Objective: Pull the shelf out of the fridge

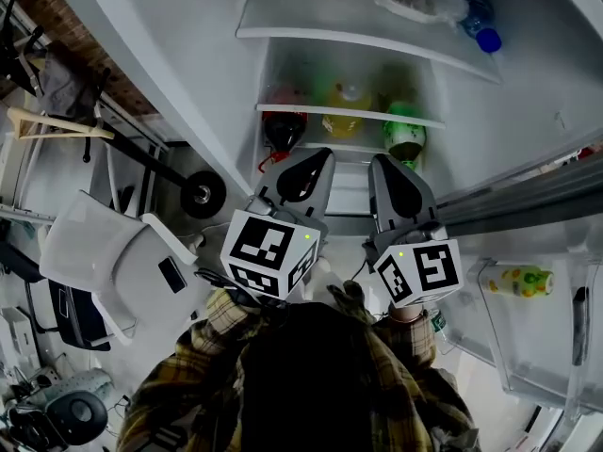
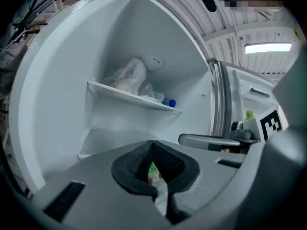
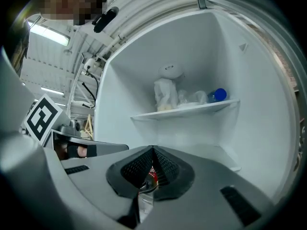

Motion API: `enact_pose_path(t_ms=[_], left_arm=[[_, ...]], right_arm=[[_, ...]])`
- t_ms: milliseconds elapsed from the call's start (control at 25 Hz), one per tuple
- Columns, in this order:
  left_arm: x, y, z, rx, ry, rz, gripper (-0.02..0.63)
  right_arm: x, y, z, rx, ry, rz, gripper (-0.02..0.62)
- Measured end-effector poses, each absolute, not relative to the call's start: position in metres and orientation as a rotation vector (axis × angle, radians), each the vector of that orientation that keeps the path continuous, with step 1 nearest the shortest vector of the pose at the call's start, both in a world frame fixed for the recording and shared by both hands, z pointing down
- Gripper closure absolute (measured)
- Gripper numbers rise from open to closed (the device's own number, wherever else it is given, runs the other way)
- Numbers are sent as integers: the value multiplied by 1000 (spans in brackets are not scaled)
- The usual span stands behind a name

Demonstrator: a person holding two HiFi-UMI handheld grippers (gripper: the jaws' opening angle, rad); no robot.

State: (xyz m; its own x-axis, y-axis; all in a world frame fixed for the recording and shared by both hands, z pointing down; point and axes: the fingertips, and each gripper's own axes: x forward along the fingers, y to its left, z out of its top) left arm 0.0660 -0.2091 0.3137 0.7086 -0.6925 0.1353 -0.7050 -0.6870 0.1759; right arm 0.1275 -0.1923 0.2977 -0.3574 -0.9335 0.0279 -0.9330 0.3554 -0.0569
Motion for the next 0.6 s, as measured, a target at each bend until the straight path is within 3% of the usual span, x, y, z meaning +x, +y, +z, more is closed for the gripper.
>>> enact_pose_path(t_ms=[600], left_arm=[[90, -229, 341, 2515, -1117, -12, 603]], right_arm=[[152, -218, 329, -1622, 2598, -367, 577]])
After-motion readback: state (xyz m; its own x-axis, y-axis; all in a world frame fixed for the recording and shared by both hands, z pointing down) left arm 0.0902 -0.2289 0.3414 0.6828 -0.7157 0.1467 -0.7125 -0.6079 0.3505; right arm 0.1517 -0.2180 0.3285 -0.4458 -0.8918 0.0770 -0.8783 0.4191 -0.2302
